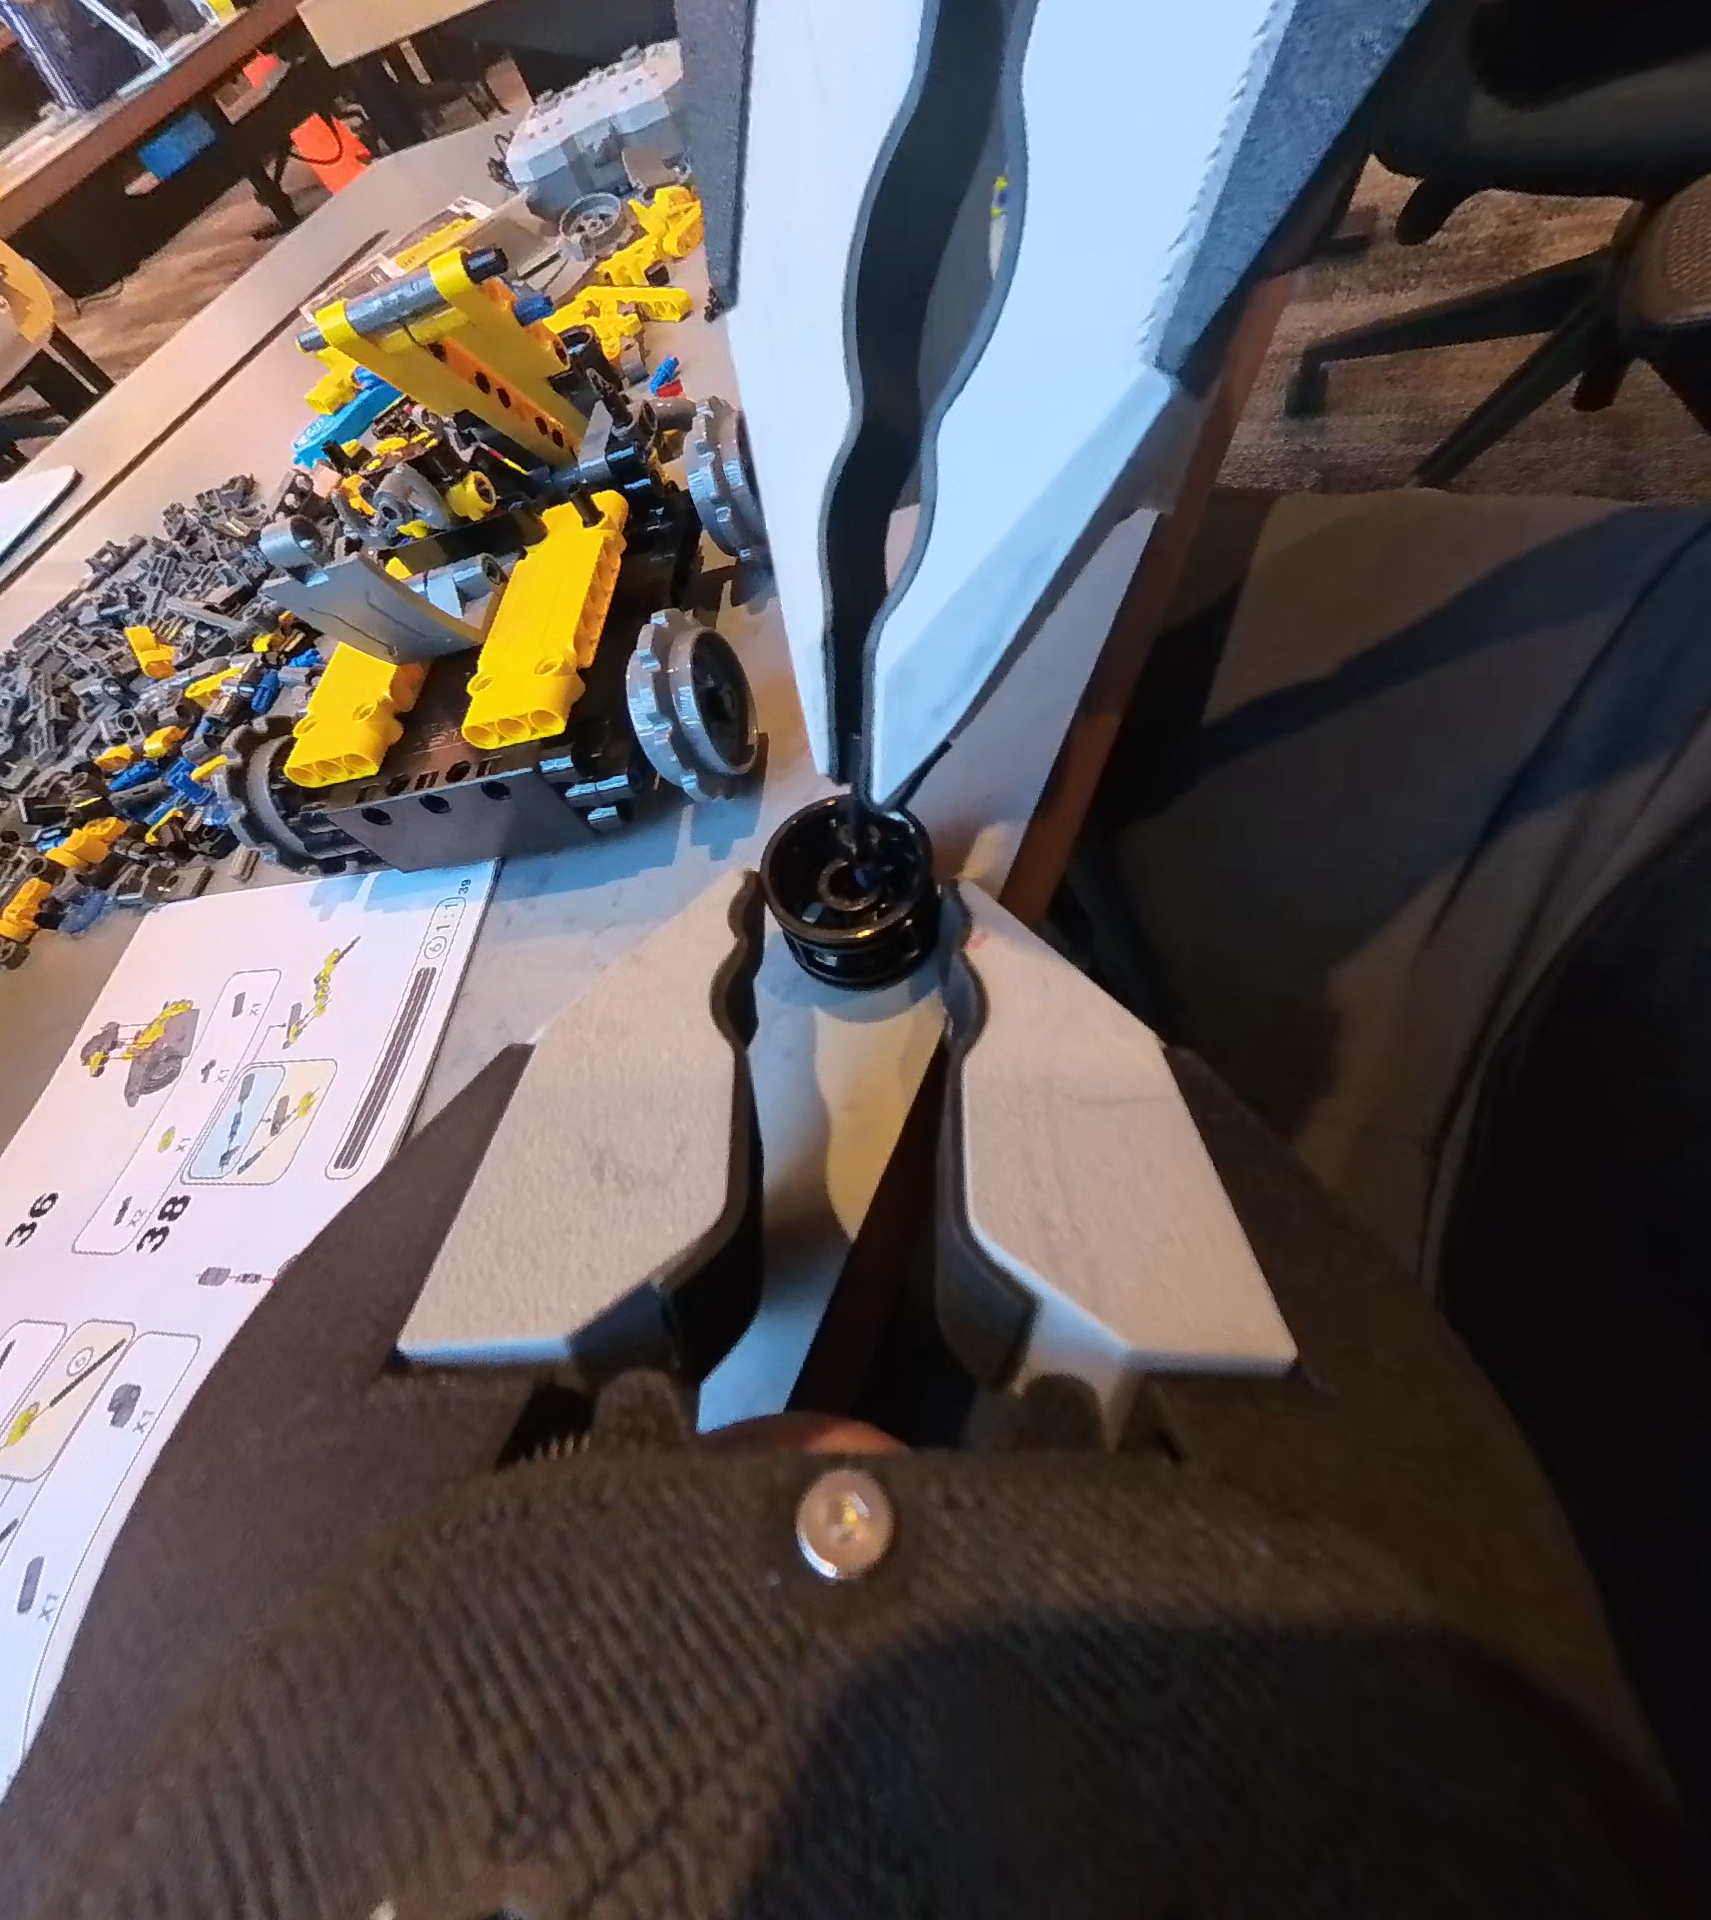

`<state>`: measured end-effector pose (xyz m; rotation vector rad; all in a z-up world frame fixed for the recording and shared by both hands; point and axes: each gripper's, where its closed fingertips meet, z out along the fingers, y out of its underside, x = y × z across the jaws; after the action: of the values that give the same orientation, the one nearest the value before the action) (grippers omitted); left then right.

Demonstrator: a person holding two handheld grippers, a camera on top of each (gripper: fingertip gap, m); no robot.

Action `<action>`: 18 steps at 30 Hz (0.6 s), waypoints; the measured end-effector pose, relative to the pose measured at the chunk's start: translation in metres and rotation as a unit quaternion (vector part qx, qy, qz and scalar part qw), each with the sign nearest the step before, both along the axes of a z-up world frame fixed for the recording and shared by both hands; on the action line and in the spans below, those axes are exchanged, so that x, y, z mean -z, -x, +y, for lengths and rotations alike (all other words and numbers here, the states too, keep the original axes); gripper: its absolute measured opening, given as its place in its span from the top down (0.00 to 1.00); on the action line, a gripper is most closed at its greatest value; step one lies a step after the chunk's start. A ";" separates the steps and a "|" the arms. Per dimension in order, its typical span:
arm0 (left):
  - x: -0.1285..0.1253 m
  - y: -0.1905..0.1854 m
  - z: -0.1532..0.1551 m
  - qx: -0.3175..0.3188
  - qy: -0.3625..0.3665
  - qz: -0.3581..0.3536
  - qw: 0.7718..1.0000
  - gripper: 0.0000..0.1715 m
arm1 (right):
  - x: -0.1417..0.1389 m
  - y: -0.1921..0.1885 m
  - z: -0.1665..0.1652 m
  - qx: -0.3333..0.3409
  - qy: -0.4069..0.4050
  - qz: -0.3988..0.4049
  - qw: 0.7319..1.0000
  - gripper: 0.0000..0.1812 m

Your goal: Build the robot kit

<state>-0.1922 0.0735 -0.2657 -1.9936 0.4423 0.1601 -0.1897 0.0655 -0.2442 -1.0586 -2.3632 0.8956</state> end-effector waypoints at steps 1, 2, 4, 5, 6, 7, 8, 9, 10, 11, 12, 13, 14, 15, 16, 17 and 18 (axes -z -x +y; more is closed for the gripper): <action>0.000 0.000 0.000 0.001 0.000 -0.001 1.000 0.82 | 0.000 0.000 0.000 -0.002 -0.002 0.000 1.000 0.98; 0.000 0.000 0.000 0.002 0.000 -0.002 1.000 0.82 | 0.000 0.000 -0.001 -0.003 -0.005 0.000 1.000 0.98; 0.000 -0.001 0.000 0.003 0.001 -0.004 1.000 0.82 | 0.001 0.000 -0.001 -0.006 -0.012 0.001 1.000 0.98; 0.000 -0.001 0.000 0.003 0.002 -0.005 1.000 0.82 | 0.001 0.001 -0.001 -0.007 -0.014 0.001 1.000 0.98; 0.000 -0.001 0.000 0.003 0.001 -0.004 1.000 0.82 | 0.000 0.000 0.000 -0.007 -0.016 0.001 1.000 0.98; 0.000 -0.001 0.000 0.004 0.001 -0.003 1.000 0.82 | 0.000 0.000 0.000 -0.007 -0.018 0.003 1.000 0.98; 0.000 -0.001 0.000 0.004 0.000 0.000 1.000 0.82 | -0.001 0.000 0.000 -0.007 -0.017 0.004 1.000 0.98; 0.000 -0.001 0.000 0.005 -0.001 0.001 1.000 0.82 | -0.002 0.000 0.000 -0.007 -0.015 0.005 1.000 0.98; 0.000 -0.002 0.000 0.005 -0.001 0.002 1.000 0.82 | -0.003 0.000 0.000 -0.006 -0.013 0.005 1.000 0.98; 0.000 -0.002 0.000 0.005 -0.001 0.003 1.000 0.82 | -0.003 0.000 0.000 -0.006 -0.013 0.005 1.000 0.98; 0.000 -0.002 0.000 0.006 0.000 0.002 1.000 0.82 | -0.003 0.000 0.001 -0.006 -0.014 0.004 1.000 0.98; 0.000 -0.002 0.000 0.006 -0.001 0.003 1.000 0.82 | -0.002 0.000 0.000 -0.007 -0.015 0.001 1.000 0.98; 0.000 -0.002 0.000 0.006 -0.001 0.002 1.000 0.82 | -0.001 0.000 0.000 -0.008 -0.017 -0.001 1.000 0.98; 0.000 -0.002 0.000 0.007 -0.001 0.003 1.000 0.82 | 0.000 0.000 0.000 -0.009 -0.019 -0.003 1.000 0.98; 0.000 -0.002 0.000 0.007 -0.001 0.003 1.000 0.82 | 0.001 0.000 0.000 -0.010 -0.023 -0.006 1.000 0.98; 0.000 -0.002 0.000 0.007 -0.001 0.005 1.000 0.82 | 0.001 0.001 0.000 -0.011 -0.026 -0.008 1.000 0.98; 0.000 -0.002 0.000 0.007 -0.001 0.007 1.000 0.82 | 0.002 0.001 -0.001 -0.013 -0.028 -0.011 0.999 0.98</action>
<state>-0.1902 0.0736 -0.2654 -1.9884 0.4643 0.1655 -0.1907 0.0648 -0.2460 -1.0219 -2.4105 0.8256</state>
